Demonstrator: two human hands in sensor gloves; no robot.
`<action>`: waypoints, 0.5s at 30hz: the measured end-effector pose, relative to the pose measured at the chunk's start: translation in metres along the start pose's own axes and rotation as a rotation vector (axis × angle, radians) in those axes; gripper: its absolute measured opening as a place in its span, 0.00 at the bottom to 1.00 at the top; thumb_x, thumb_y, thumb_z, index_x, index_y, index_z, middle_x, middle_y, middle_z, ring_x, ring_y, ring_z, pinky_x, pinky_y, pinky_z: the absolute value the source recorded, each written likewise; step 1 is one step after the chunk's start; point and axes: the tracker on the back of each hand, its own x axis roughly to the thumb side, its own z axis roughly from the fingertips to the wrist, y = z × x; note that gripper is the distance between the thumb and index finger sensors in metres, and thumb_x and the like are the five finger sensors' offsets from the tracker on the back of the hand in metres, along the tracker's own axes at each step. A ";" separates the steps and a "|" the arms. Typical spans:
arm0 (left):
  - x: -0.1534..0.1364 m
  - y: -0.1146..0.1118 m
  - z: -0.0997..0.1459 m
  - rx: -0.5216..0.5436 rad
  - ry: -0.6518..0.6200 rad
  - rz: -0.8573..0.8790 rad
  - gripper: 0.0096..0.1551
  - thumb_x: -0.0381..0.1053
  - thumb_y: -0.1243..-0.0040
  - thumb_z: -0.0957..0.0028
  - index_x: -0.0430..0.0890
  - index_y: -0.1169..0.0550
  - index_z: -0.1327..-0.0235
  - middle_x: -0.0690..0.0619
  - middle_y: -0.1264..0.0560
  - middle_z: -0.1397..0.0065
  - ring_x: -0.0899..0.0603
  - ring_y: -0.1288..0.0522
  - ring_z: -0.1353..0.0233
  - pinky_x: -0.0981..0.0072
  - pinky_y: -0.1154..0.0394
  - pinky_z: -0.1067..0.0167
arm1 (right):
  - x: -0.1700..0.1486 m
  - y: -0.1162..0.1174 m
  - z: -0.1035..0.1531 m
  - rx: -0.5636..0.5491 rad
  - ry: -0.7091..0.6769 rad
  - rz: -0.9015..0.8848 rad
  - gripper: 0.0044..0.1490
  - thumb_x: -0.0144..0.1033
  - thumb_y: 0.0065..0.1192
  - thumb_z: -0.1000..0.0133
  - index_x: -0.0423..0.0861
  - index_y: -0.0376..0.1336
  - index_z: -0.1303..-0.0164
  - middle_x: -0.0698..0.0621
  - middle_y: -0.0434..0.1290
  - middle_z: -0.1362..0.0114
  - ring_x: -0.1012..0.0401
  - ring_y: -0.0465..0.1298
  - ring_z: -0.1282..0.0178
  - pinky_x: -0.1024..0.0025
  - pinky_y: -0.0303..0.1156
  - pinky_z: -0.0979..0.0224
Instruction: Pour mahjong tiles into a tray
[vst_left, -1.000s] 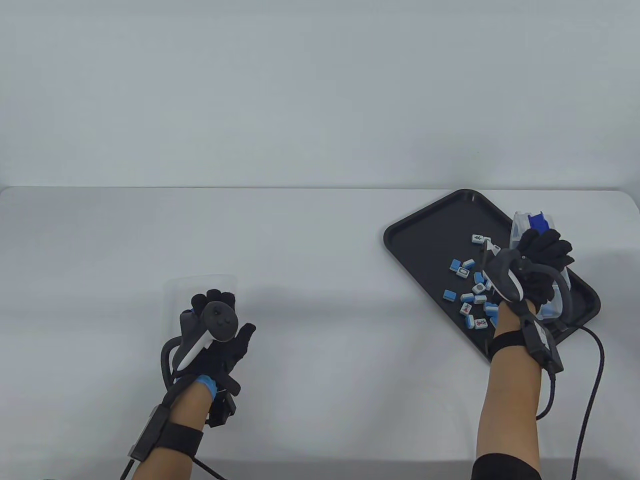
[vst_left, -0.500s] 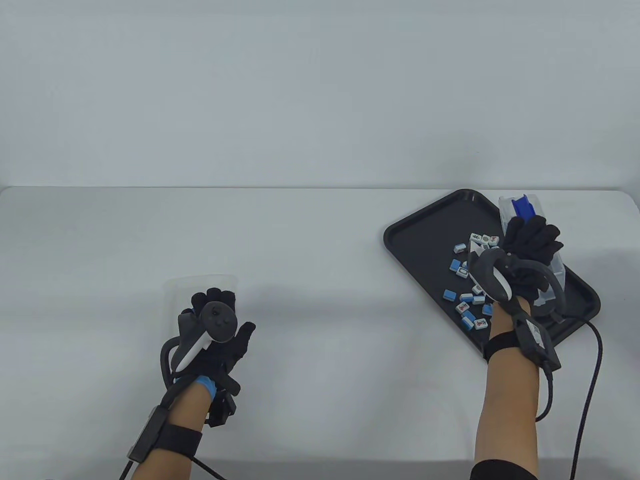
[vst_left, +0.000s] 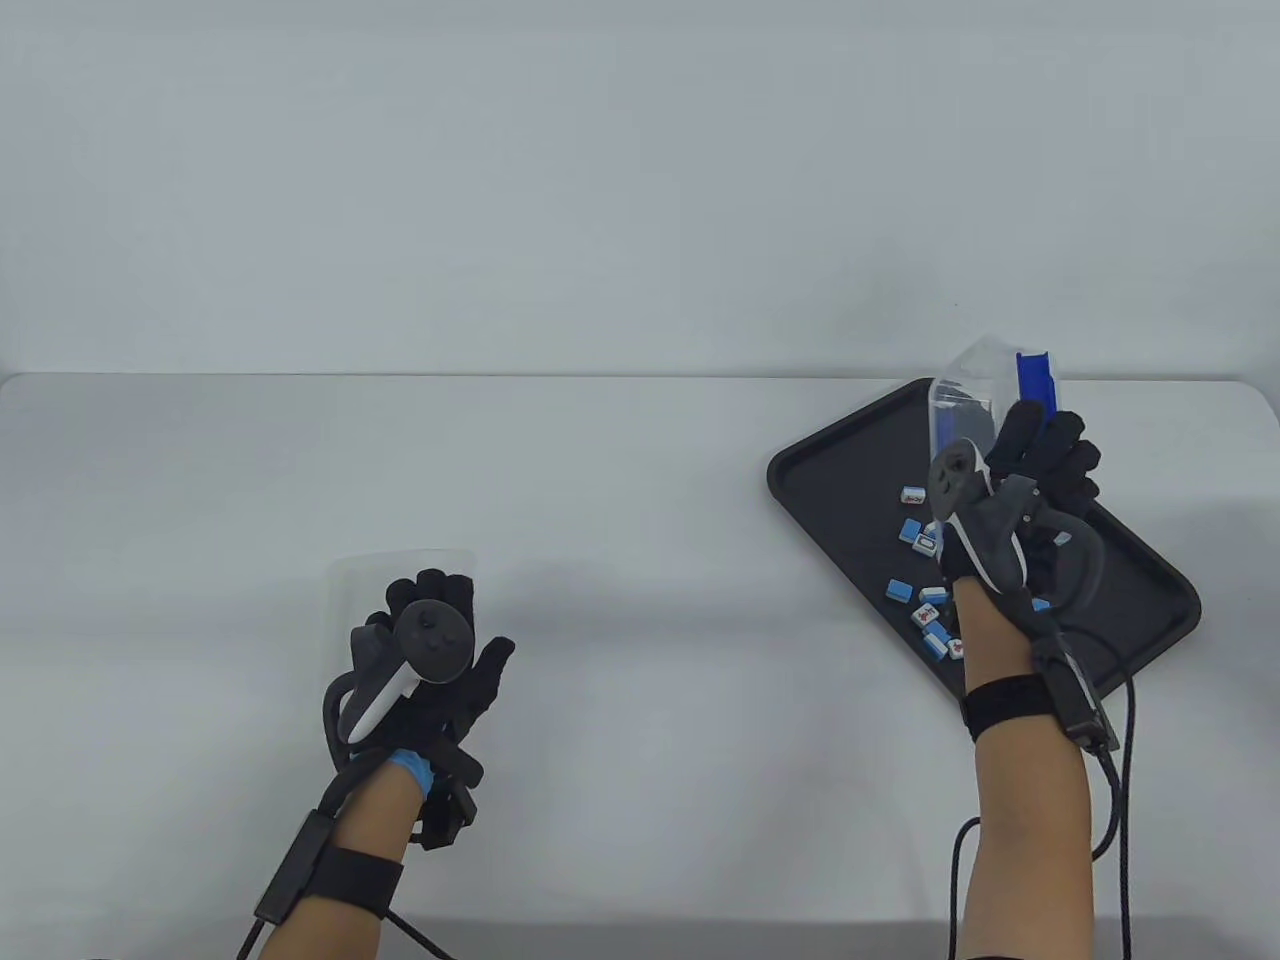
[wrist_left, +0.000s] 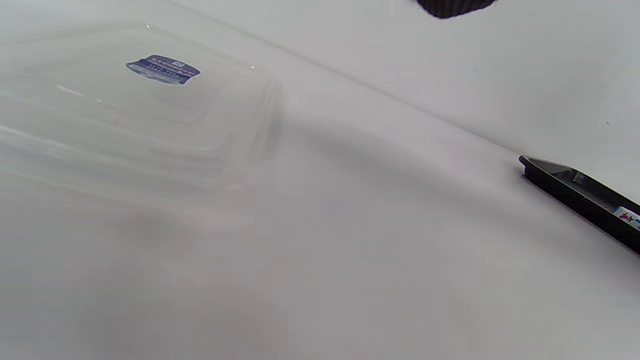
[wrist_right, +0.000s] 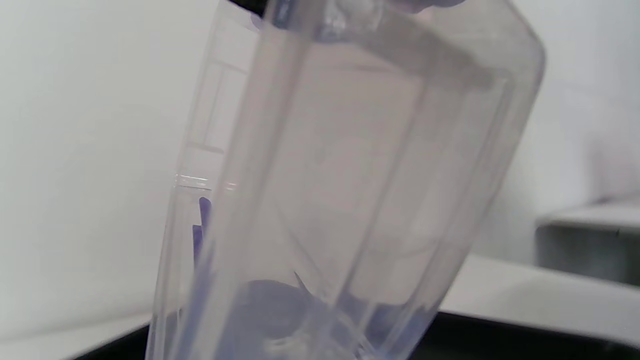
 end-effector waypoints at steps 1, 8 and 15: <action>0.000 0.001 0.000 0.004 -0.005 0.009 0.43 0.69 0.65 0.34 0.58 0.67 0.19 0.55 0.72 0.13 0.44 0.79 0.17 0.50 0.77 0.25 | 0.003 -0.004 0.004 0.032 0.020 -0.105 0.47 0.16 0.51 0.38 0.41 0.33 0.16 0.31 0.38 0.17 0.34 0.49 0.23 0.45 0.50 0.23; -0.001 0.002 0.001 0.010 -0.026 0.047 0.43 0.69 0.65 0.34 0.58 0.67 0.19 0.55 0.72 0.13 0.44 0.79 0.17 0.50 0.77 0.25 | 0.020 0.005 0.046 0.304 0.117 -0.691 0.46 0.17 0.52 0.37 0.39 0.34 0.16 0.30 0.39 0.17 0.33 0.50 0.23 0.45 0.52 0.24; -0.001 0.006 0.004 0.032 -0.057 0.077 0.42 0.68 0.65 0.34 0.58 0.67 0.19 0.55 0.72 0.13 0.44 0.79 0.17 0.50 0.77 0.25 | 0.053 0.039 0.107 0.566 0.136 -0.943 0.45 0.18 0.52 0.37 0.39 0.34 0.16 0.30 0.39 0.17 0.33 0.50 0.23 0.45 0.52 0.24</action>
